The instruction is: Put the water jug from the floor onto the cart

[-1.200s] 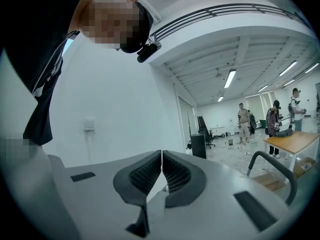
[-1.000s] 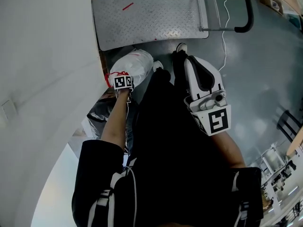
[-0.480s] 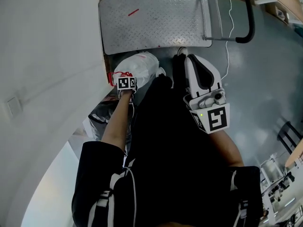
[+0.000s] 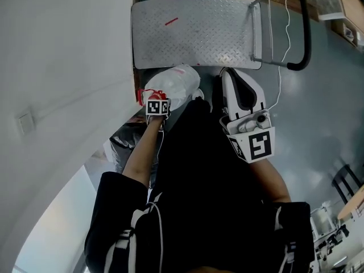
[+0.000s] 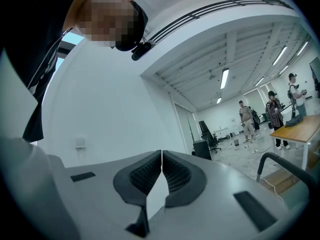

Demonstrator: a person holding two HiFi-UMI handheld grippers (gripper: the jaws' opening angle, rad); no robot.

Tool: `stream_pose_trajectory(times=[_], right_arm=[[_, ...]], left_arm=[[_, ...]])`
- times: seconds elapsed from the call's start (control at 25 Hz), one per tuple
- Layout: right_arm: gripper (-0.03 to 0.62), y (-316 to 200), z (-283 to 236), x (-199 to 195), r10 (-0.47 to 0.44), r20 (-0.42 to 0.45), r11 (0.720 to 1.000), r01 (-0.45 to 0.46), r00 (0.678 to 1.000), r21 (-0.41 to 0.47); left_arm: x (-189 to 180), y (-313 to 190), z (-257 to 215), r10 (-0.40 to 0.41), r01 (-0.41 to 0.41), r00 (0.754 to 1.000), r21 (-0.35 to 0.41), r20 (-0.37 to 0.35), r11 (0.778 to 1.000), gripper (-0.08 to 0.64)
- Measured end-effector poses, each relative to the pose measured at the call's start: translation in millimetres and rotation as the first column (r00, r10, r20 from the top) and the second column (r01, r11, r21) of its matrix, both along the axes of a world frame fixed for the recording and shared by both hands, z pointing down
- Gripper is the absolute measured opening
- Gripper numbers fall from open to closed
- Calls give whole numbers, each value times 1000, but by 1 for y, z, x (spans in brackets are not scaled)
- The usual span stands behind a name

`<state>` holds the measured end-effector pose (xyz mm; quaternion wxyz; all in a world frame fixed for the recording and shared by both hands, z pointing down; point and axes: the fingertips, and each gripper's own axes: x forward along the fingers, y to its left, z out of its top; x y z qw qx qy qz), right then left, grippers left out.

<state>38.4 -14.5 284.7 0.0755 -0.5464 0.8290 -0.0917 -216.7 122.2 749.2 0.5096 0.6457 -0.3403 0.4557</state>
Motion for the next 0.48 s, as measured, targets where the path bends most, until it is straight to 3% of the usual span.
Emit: stream_pose_trajectory(times=[0.48], right_arm=[[20, -34, -10, 29, -75, 22, 996, 74, 997, 46]], left_arm=[[45, -29, -33, 76, -78, 996, 53, 34, 996, 25]])
